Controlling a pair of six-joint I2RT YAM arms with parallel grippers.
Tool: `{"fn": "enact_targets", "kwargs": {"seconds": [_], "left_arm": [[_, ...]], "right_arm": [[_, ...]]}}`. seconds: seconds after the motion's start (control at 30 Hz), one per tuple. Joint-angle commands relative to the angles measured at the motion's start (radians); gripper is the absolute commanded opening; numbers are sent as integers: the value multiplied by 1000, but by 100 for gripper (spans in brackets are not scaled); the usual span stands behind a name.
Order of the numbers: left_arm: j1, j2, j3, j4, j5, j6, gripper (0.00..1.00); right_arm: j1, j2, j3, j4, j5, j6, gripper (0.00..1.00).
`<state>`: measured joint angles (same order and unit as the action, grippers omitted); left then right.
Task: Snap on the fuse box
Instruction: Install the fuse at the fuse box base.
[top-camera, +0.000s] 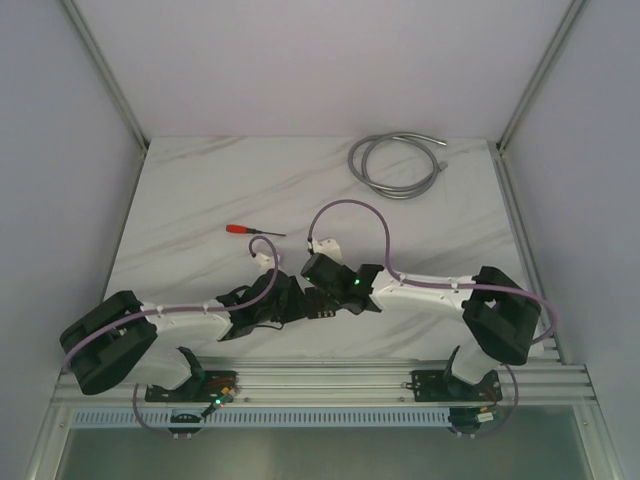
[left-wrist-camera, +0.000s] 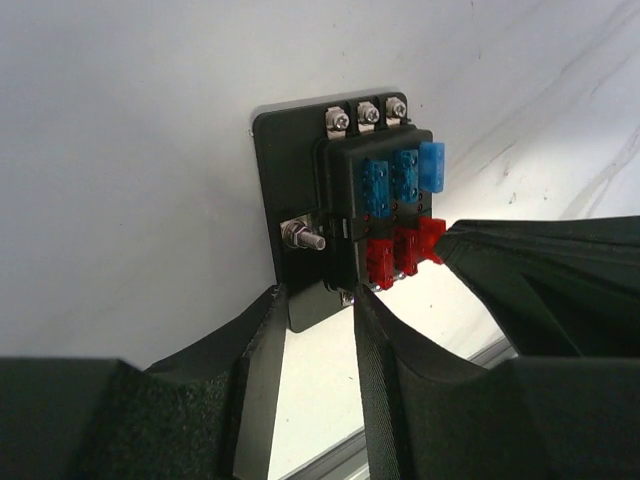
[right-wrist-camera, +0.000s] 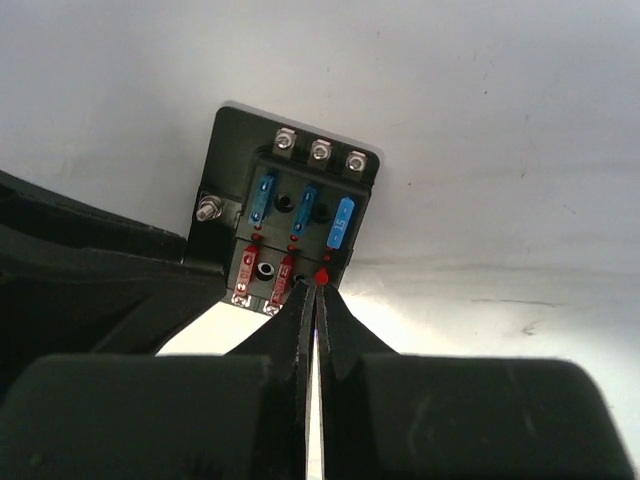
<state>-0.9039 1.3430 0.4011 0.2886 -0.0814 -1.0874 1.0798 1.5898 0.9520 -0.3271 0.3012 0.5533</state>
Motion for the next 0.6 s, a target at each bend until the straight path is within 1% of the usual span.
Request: {"fn": "enact_targets", "kwargs": {"seconds": [0.0,0.07,0.27,0.57], "left_arm": [[-11,15,14,32,6,-20,41],[-13,13,10,34,5,-26,41],[-15,13,-1,43,1,-35,39],[-16,16,-8,47,-3,-42,38]], "right_arm": [[1,54,13,-62,-19,25,2],[0,69,11,-71,-33,26,0],[0,107,-15,-103,-48,27,0],[1,94,-90,-140,-71,34,0]]}}
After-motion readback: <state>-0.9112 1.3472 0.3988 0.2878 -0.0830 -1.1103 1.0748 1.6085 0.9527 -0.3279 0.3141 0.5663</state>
